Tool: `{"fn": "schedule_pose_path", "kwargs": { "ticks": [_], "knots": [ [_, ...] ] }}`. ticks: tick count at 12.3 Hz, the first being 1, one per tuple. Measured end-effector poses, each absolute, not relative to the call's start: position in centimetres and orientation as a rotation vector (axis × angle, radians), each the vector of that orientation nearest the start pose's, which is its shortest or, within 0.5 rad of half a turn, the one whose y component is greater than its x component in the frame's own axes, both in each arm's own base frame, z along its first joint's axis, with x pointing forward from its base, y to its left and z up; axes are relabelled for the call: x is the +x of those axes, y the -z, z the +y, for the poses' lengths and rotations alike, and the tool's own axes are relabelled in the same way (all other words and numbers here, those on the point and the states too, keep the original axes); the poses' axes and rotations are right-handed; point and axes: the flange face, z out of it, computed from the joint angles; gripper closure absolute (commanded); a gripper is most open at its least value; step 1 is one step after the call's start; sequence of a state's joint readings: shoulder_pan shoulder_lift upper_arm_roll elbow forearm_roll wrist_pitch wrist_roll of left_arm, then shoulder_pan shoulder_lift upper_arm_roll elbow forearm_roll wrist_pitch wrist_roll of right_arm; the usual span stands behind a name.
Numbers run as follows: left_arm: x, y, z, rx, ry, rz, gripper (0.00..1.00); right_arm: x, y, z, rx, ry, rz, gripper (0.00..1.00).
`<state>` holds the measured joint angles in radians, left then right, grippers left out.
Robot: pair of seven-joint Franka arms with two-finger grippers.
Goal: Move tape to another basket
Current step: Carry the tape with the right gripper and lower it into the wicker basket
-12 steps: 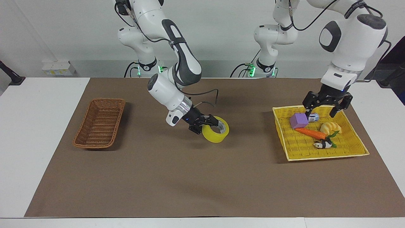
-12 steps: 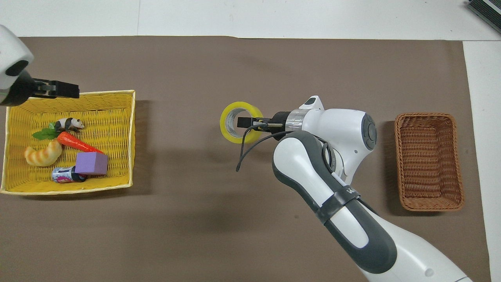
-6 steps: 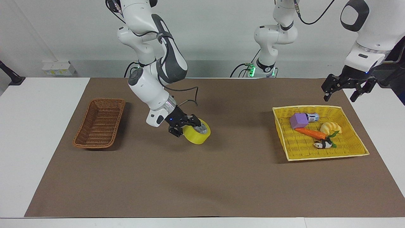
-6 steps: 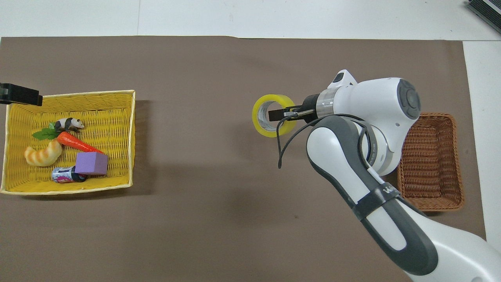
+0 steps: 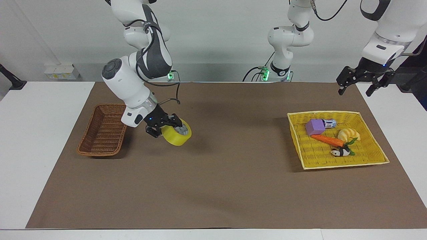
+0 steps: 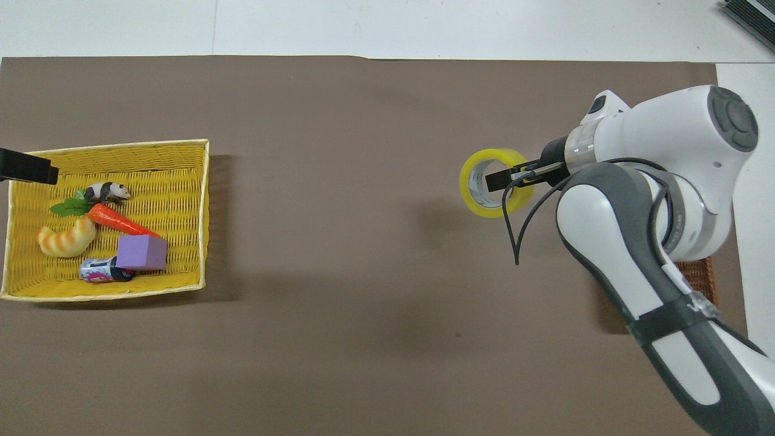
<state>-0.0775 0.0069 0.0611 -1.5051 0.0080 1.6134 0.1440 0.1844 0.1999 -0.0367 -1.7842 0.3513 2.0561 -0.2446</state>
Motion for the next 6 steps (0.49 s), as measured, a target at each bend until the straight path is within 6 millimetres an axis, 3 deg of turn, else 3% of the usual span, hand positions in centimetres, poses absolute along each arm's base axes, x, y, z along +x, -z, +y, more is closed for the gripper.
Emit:
{"fn": "schedule_pose_path", "kwargs": {
  "ticks": [3, 6],
  "knots": [
    [56.0, -65.7, -0.9, -3.117, 0.155, 0.252, 0.00, 61.4, -45.2, 6.0, -2.926, 0.049, -0.338, 1.00],
    [55.9, -65.8, -0.9, -3.118, 0.157, 0.252, 0.00, 61.4, -45.0, -1.2, -3.078, 0.003, -0.332, 1.00]
  ]
}}
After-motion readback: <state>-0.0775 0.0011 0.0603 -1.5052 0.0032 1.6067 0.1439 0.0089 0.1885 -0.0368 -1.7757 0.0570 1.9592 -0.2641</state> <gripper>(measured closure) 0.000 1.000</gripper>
